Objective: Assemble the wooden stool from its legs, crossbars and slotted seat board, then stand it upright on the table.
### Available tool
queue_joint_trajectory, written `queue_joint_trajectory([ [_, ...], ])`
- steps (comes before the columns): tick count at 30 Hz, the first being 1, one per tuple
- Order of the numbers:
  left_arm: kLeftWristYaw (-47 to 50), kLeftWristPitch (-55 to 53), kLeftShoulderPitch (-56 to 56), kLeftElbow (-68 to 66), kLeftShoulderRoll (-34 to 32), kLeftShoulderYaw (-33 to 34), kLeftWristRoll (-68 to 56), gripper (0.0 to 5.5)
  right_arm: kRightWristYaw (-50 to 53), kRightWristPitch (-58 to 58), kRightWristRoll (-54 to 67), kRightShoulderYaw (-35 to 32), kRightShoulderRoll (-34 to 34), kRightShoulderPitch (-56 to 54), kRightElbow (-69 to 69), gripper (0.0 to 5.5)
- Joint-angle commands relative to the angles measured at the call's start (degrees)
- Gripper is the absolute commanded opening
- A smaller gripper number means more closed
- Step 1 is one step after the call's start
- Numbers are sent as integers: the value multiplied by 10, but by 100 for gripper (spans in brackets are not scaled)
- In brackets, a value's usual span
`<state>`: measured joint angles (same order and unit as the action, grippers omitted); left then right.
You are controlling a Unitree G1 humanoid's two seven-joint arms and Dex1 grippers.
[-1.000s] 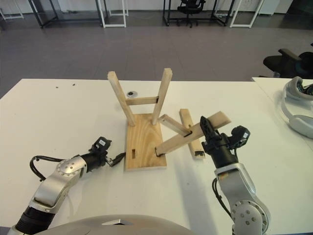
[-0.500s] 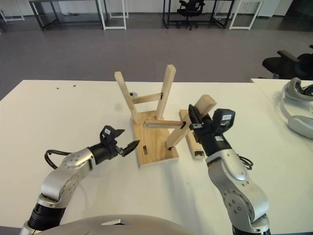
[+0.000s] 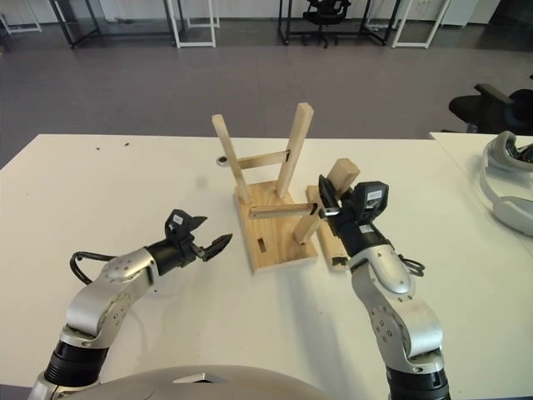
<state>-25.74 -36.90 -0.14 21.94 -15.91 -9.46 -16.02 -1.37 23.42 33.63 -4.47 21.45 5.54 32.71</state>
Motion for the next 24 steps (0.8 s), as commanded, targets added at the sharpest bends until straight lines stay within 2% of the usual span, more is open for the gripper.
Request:
queue_joint_trajectory([
  [1, 4, 10, -7, -12, -4, 5, 6, 451, -21, 11, 14, -23, 8, -61, 24, 218],
  [6, 3, 16, -11, -22, -7, 9, 9, 451, -32, 66, 77, -86, 69, -204, 49, 311],
  [9, 2, 17, -10, -25, -7, 10, 10, 451, -16, 90, 184, -169, 106, -323, 19, 366],
  [11, 4, 18, -10, -26, -6, 12, 10, 451, -11, 97, 173, -208, 124, -328, -58, 404],
  [13, 6, 21, -12, -28, -5, 17, 9, 451, -16, 97, 119, -213, 135, -281, -129, 424],
  [17, 22, 34, -21, -47, -6, 40, 19, 451, -30, 131, 46, -140, 108, -167, -201, 424],
  [21, 30, 44, -27, -60, -6, 42, 26, 451, -97, 123, -46, -9, 103, -62, -247, 424],
  [24, 32, 48, -33, -68, -6, 40, 30, 451, -112, 105, -82, 22, 74, -42, -291, 424],
])
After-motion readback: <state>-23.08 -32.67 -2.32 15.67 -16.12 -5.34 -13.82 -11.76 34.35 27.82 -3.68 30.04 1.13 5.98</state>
